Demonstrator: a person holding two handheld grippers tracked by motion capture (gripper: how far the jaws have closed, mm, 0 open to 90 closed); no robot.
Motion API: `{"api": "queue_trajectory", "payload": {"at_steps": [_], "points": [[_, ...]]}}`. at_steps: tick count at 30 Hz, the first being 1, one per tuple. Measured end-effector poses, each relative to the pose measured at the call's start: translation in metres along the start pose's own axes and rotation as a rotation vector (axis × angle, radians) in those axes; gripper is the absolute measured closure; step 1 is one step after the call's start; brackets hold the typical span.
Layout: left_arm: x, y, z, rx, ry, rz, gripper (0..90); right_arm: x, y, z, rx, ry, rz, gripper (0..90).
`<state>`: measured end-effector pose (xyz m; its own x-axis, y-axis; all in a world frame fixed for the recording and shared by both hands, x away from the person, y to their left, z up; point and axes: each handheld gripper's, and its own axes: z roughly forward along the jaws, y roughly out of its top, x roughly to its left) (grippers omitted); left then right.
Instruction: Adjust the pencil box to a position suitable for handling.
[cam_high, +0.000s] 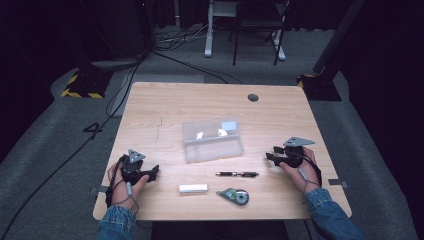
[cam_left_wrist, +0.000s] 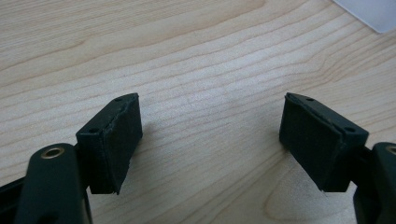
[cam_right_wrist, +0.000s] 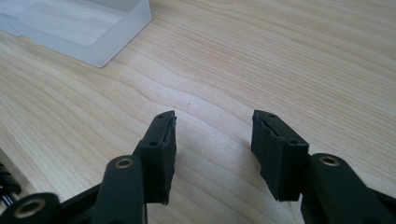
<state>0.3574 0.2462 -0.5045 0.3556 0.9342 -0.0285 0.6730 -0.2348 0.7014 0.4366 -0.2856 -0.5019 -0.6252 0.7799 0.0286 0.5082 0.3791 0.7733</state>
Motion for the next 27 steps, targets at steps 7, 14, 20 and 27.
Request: {"api": "queue_trajectory", "payload": {"at_steps": [7, 14, 20, 27], "points": [[-0.001, 0.001, 0.001, -0.002, 0.003, -0.003, 21.6, 0.006, 0.008, -0.005, -0.019, 0.006, 0.001, 50.8], [-0.001, 0.001, 0.001, -0.004, 0.007, -0.001, 21.9, 0.015, 0.021, -0.004, -0.027, 0.026, -0.001, 51.2], [-0.002, -0.001, -0.001, -0.001, 0.004, 0.003, 22.2, 0.024, 0.033, 0.000, -0.038, 0.049, -0.007, 50.8], [-0.004, -0.002, -0.002, -0.001, 0.007, 0.005, 22.2, 0.040, 0.058, 0.020, -0.053, 0.076, -0.008, 47.9]]}}
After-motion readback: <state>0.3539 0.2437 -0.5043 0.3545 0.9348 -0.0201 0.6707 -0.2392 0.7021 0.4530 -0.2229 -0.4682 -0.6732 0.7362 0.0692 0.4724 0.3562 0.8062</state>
